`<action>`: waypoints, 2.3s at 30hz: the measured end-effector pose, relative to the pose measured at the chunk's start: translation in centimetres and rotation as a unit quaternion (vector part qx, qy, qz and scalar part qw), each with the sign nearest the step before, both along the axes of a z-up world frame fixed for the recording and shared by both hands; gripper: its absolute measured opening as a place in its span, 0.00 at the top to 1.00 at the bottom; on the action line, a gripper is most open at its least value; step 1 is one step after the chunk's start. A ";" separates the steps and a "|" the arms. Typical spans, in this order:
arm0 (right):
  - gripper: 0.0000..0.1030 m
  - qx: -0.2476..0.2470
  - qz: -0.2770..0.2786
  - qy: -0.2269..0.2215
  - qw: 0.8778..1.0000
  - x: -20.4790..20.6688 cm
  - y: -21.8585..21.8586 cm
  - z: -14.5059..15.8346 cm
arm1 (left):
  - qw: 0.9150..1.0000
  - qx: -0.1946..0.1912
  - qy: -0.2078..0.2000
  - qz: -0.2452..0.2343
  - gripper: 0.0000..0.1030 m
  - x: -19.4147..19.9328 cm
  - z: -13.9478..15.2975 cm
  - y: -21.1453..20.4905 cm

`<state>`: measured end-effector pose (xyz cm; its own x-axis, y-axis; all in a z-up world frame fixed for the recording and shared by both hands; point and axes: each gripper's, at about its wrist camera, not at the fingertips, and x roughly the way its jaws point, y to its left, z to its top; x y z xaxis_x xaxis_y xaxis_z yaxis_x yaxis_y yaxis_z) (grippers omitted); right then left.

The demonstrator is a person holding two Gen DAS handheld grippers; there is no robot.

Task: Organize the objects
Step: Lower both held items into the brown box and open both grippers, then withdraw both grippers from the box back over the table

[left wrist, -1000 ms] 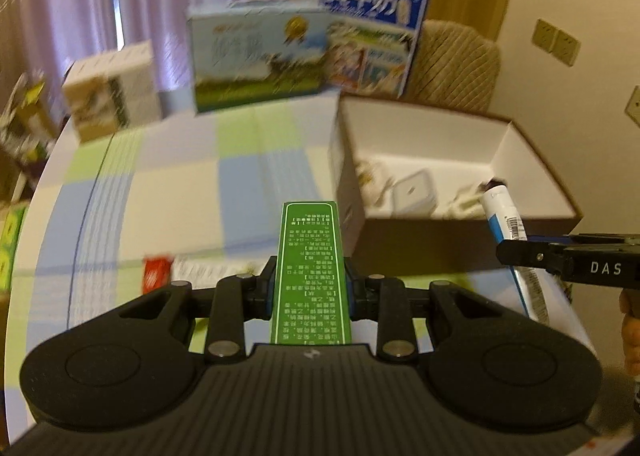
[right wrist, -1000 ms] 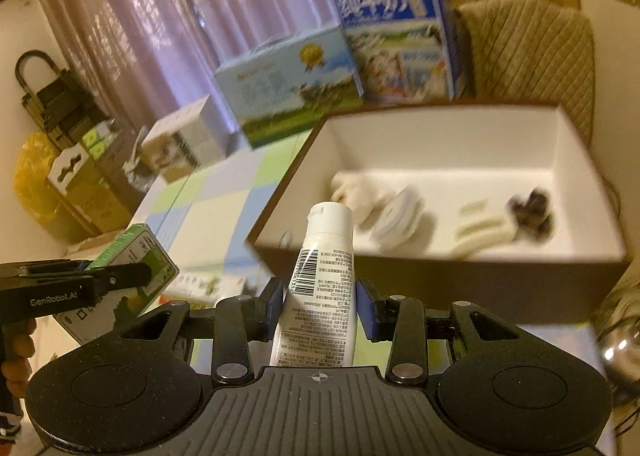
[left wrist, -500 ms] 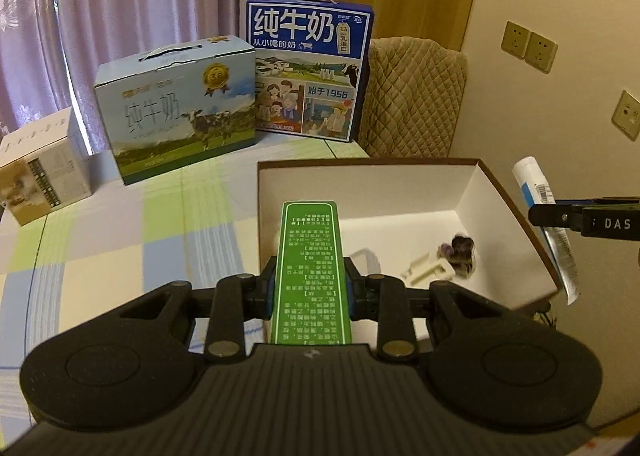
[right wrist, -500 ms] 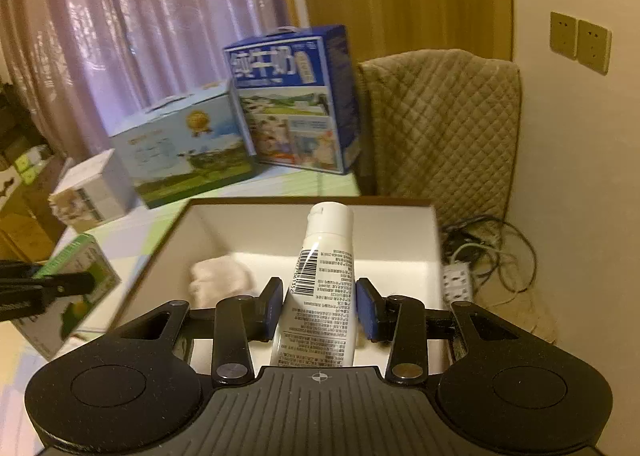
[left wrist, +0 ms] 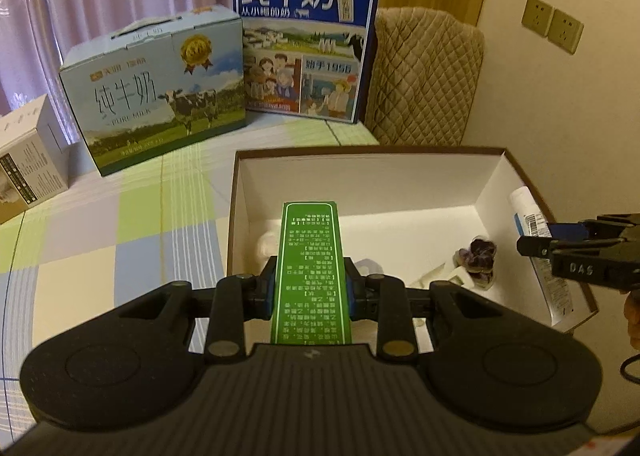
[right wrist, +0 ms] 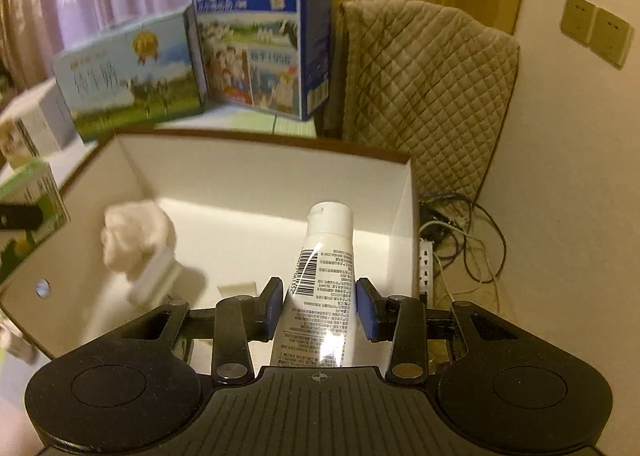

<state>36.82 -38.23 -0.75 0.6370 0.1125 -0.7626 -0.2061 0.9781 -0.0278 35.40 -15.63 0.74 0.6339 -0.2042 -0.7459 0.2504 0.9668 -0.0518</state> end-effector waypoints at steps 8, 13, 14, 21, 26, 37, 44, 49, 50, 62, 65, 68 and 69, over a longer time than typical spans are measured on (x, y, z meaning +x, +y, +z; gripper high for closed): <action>0.64 -0.031 0.005 0.017 0.999 0.5 0.9 -2.1 | 1.000 0.008 0.015 0.000 0.75 0.7 -1.6 -0.1; 0.64 -0.039 0.005 0.028 0.999 0.8 0.8 -2.5 | 1.000 0.013 0.020 -0.001 0.75 1.0 -2.1 -0.2; 0.64 -0.034 0.003 0.028 0.999 0.8 0.6 -2.5 | 1.000 0.013 0.021 -0.002 0.75 1.1 -2.1 -0.3; 0.64 -0.016 -0.001 0.027 1.000 0.4 0.1 -1.8 | 1.000 0.018 0.025 -0.007 0.75 1.4 -2.5 -0.8; 0.63 0.001 0.002 0.033 0.999 0.1 -0.3 -1.5 | 0.999 0.019 0.026 -0.006 0.71 1.8 -2.8 -1.1; 0.62 0.029 0.029 0.051 0.998 -1.6 -1.5 -0.1 | 0.999 0.032 0.029 -0.020 0.58 1.0 -2.5 -0.6; 0.61 0.055 0.037 0.054 0.996 -3.6 -2.3 1.2 | 0.999 0.021 0.032 -0.037 0.54 -0.8 -1.7 0.1; 0.58 0.070 0.046 0.043 0.996 -5.6 -2.1 2.6 | 0.999 0.012 0.026 -0.046 0.50 -2.5 -0.6 0.9; 0.57 0.074 0.047 0.039 0.995 -6.0 -2.0 2.9 | 0.999 0.009 0.025 -0.046 0.49 -2.9 -0.3 1.1; 0.34 0.114 0.071 0.004 0.991 -11.5 0.7 6.8 | 0.999 -0.004 -0.004 -0.039 0.25 -8.2 3.1 5.2; 0.29 0.126 0.071 0.007 0.990 -12.7 1.6 7.1 | 0.999 -0.012 -0.007 -0.030 0.18 -9.6 3.9 6.8; 0.27 0.141 0.073 0.015 0.987 -13.8 2.4 7.2 | 1.000 -0.015 -0.015 -0.022 0.17 -11.1 4.7 8.4; 0.27 0.144 0.075 0.018 0.987 -14.1 2.8 7.2 | 1.000 -0.013 -0.018 -0.018 0.17 -11.7 4.9 9.0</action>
<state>22.67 -35.42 6.47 0.5698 0.4196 -0.7065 -0.3458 0.9024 0.2571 23.74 -6.68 5.61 0.6515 -0.2472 -0.7173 0.2875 0.9554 -0.0681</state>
